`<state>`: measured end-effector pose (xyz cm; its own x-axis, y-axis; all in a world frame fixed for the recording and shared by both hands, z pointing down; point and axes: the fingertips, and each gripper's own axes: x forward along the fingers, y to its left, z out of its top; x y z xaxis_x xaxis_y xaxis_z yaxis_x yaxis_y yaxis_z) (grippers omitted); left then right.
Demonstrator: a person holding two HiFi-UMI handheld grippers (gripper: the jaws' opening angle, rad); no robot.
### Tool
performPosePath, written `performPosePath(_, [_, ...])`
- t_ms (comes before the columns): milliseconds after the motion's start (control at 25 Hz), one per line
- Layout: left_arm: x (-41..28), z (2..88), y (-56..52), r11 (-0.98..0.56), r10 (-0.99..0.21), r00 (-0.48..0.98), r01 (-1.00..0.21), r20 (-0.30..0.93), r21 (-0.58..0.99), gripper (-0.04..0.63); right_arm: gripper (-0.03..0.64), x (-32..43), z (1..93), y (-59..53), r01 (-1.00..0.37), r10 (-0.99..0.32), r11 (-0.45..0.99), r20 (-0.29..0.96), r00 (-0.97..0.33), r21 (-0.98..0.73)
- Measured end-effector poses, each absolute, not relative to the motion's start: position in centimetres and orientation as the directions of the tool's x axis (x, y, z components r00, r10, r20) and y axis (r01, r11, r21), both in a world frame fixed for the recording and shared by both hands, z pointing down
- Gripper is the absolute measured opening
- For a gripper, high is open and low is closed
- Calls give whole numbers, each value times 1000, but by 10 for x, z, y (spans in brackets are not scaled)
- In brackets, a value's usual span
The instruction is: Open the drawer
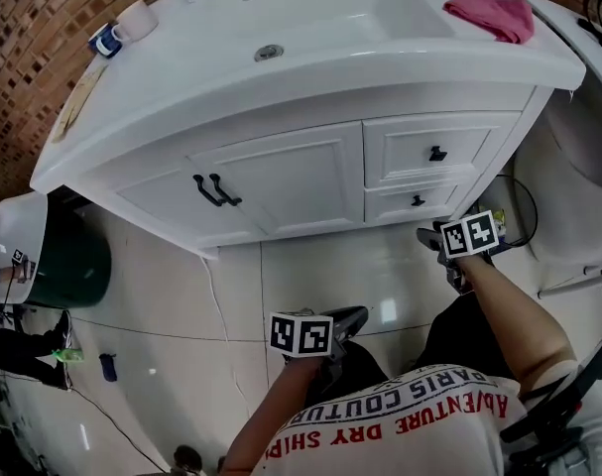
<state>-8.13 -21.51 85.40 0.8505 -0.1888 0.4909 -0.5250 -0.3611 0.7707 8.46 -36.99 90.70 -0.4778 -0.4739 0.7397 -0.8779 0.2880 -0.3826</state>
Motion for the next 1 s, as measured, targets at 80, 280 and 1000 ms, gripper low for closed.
performPosePath(80, [-88, 859, -209, -350, -199, 847, -531, 493, 771, -6, 221, 88, 912, -381, -893, -496, 272, 742, -450, -360])
performPosePath(280, [-98, 867, -193, -340, -196, 839, -544, 508, 767, -6, 222, 89, 919, -411, -910, -518, 279, 750, -412, -308])
performPosePath(1000, [-119, 875, -193, -271, -257, 831, -551, 492, 789, -8, 160, 88, 948, -447, -942, -531, 195, 778, -336, -274])
